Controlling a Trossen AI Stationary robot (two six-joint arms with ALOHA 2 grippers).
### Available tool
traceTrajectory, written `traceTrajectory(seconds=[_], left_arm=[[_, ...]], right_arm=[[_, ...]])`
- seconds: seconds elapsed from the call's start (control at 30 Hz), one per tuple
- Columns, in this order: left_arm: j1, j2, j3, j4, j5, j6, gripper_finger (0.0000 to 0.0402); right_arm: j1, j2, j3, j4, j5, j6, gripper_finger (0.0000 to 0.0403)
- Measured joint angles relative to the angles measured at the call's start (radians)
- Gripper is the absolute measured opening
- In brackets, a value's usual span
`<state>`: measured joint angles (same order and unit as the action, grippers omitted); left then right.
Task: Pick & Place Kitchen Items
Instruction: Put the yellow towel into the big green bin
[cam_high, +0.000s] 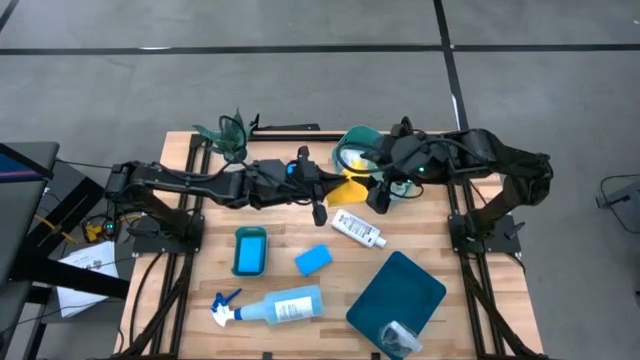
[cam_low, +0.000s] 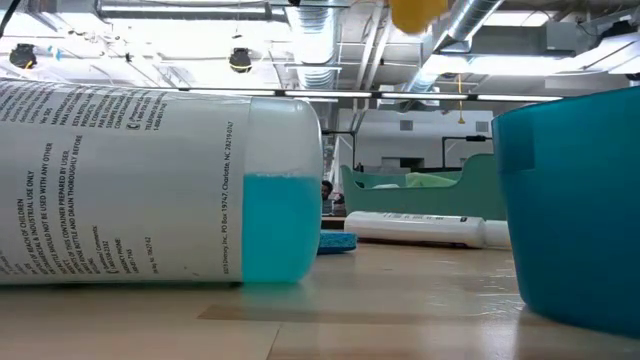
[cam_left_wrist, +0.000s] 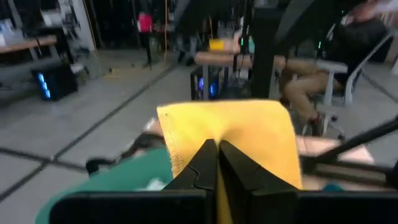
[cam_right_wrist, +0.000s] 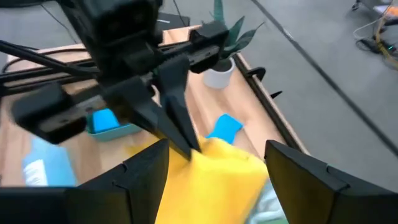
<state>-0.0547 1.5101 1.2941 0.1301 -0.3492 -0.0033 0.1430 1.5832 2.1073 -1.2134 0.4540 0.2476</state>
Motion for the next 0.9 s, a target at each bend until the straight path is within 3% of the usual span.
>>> traceTrajectory(seconds=[0.4, 0.9], left_arm=[[0.0, -0.063, 0.0, 0.086, 0.006, 0.033, 0.0], [0.006, -0.063, 0.0, 0.249, -0.008, 0.029, 0.0]], right_arm=[[-0.046, 0.009, 0.0, 0.053, -0.061, -0.046, 0.0256], [-0.073, 0.009, 0.0, 0.155, -0.064, -0.046, 0.0256]])
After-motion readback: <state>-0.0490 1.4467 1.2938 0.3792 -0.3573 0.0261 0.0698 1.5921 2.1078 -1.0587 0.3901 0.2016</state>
